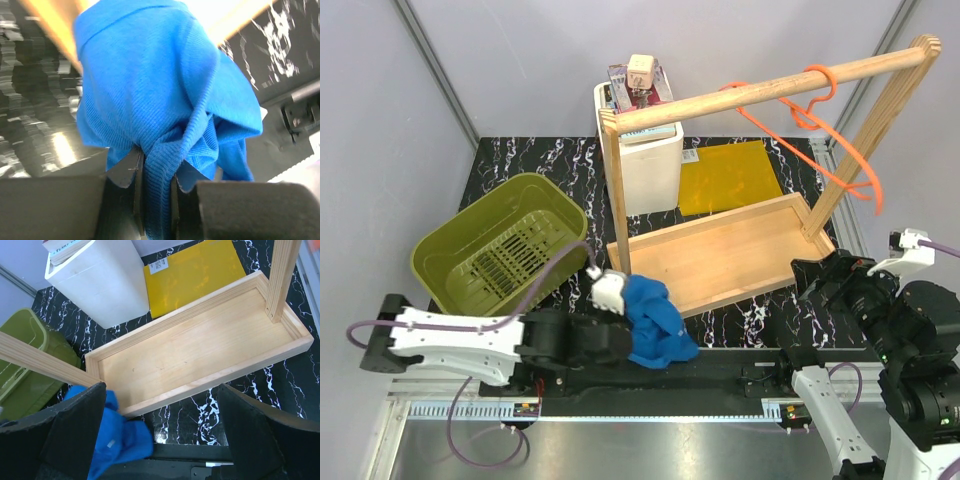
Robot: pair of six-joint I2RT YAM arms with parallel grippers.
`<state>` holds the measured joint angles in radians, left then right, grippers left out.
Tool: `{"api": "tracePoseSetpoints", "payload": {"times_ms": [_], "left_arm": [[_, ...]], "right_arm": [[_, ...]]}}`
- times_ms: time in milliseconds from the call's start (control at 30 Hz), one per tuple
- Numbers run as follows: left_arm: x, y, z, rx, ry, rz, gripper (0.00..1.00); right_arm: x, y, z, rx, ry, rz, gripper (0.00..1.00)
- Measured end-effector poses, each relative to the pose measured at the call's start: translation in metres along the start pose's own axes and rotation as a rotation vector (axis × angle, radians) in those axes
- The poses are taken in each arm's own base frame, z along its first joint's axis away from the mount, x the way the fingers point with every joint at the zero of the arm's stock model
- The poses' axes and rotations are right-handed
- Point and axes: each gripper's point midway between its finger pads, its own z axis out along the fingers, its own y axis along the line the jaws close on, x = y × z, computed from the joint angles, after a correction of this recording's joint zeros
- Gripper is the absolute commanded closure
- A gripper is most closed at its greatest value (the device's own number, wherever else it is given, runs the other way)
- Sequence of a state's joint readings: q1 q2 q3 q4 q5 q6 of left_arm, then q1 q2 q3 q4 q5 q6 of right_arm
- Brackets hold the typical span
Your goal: Remove the tank top from the hanger
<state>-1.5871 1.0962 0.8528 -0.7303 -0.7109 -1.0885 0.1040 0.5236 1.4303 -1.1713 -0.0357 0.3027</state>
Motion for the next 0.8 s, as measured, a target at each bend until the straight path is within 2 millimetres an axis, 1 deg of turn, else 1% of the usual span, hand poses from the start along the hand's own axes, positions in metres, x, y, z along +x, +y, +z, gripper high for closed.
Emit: {"api": "tracePoseSetpoints", "payload": {"times_ms": [67,167,200,300,367,400,467,500,533,567,633,700,733,800], "left_arm": [[-0.011,0.023,-0.009,-0.016,-0.026,-0.047,1.00],[-0.033,0.072,-0.014,-0.093,-0.077,-0.134,1.00],[-0.044,0.093,-0.016,-0.142,-0.104,-0.164,1.00],[-0.072,0.137,-0.024,-0.257,-0.178,-0.203,1.00],[-0.094,0.157,-0.029,-0.319,-0.208,-0.206,1.00],[-0.110,0.169,-0.033,-0.364,-0.209,-0.206,1.00],[-0.139,0.185,-0.037,-0.422,-0.216,-0.220,1.00],[-0.161,0.194,-0.040,-0.447,-0.227,-0.236,1.00],[-0.179,0.203,-0.043,-0.466,-0.244,-0.250,1.00],[-0.193,0.208,-0.045,-0.472,-0.263,-0.258,1.00],[-0.221,0.222,-0.056,-0.487,-0.303,-0.280,1.00],[-0.246,0.229,-0.075,-0.496,-0.359,-0.291,1.00],[-0.259,0.229,-0.084,-0.492,-0.390,-0.289,1.00],[-0.289,0.224,-0.111,-0.476,-0.480,-0.281,1.00]], "right_arm": [[0.002,-0.001,0.001,0.002,0.006,0.000,0.00],[0.004,-0.001,0.003,0.003,0.014,0.001,0.00],[0.004,-0.001,0.003,0.004,0.016,0.001,0.00],[0.006,-0.001,0.004,0.001,0.020,0.001,0.00],[0.008,-0.001,0.004,-0.003,0.023,0.001,0.00],[0.009,-0.001,0.005,-0.003,0.026,0.002,0.00],[0.013,-0.001,0.005,-0.010,0.034,0.007,0.00],[0.015,0.000,0.006,-0.017,0.040,0.011,0.00],[0.017,0.001,0.006,-0.024,0.045,0.016,0.00],[0.019,0.002,0.006,-0.033,0.051,0.020,0.00],[0.025,0.006,0.007,-0.056,0.065,0.032,0.00],[0.031,0.009,0.007,-0.078,0.079,0.042,0.00],[0.034,0.011,0.008,-0.092,0.086,0.049,0.00],[0.043,0.014,0.011,-0.121,0.110,0.065,0.00]]}}
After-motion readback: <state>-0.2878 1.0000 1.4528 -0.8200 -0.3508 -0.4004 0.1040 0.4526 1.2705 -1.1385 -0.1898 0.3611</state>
